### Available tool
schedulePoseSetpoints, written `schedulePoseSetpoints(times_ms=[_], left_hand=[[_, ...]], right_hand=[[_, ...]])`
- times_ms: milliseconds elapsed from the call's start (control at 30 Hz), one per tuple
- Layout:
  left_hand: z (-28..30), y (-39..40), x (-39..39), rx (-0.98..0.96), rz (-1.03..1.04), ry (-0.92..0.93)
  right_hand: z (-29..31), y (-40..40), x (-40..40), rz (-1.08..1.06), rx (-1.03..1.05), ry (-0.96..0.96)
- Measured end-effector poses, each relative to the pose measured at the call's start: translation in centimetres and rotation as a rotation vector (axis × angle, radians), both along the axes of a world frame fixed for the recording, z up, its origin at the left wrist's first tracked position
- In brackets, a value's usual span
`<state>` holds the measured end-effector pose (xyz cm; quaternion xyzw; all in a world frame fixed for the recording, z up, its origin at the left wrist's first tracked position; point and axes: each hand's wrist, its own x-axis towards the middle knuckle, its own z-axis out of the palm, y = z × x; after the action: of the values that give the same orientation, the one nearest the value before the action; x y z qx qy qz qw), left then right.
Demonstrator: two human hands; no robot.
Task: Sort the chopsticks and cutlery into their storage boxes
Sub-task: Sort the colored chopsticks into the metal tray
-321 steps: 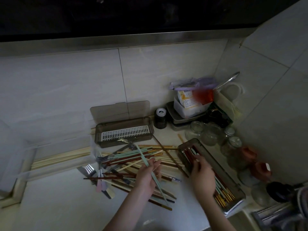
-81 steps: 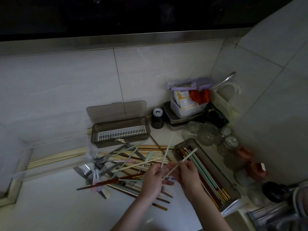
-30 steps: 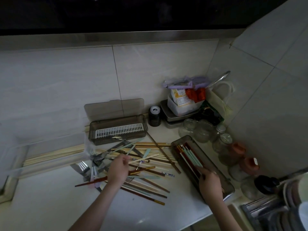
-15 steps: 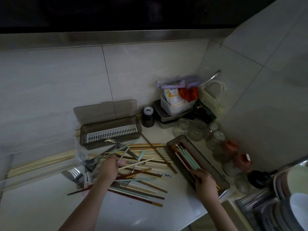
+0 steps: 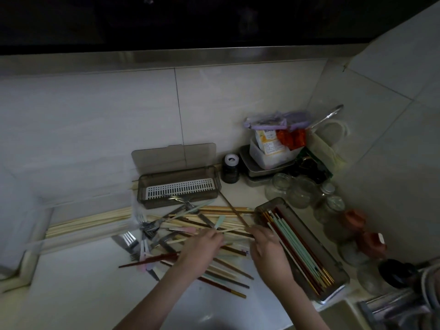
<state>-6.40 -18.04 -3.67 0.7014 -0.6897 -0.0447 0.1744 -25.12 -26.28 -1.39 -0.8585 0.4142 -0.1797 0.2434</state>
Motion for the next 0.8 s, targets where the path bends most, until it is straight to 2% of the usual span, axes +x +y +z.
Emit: schedulePoseSetpoints(times_ms=[100, 200, 267, 400, 467, 567, 633, 800], left_hand=[[1.0, -1.0, -2.1, -0.083, -0.080, -0.093], [2.4, -1.7, -2.6, -0.104, -0.096, -0.120], [2.5, -1.8, -2.4, -0.052, -0.114, -0.077], [2.3, -1.8, -0.9, 0.026, -0.022, 0.070], [1.9, -1.8, 0.4, 0.053, 0.072, 0.099], [0.8, -1.4, 2.1, 0.141, 0.201, 0.097], [0.2, -0.9, 2.8, 0.206, 0.248, 0.072], [-1.3, 0.7, 3.1, 0.328, 0.262, 0.057]], right_hand=[[-0.2, 0.5, 1.0, 0.116, -0.114, 0.039], [-0.7, 0.6, 0.3, 0.126, -0.064, 0.097], [-1.0, 0.3, -0.6, 0.118, -0.028, 0.115], [-0.5, -0.6, -3.7, -0.019, -0.074, 0.062], [-0.5, -1.3, -6.0, -0.184, -0.092, 0.010], [-1.6, -3.2, -9.2, -0.468, 0.006, 0.024], [-2.6, -4.0, -10.2, -0.507, 0.067, 0.114], [-4.1, -4.6, -10.4, -0.426, 0.172, 0.281]])
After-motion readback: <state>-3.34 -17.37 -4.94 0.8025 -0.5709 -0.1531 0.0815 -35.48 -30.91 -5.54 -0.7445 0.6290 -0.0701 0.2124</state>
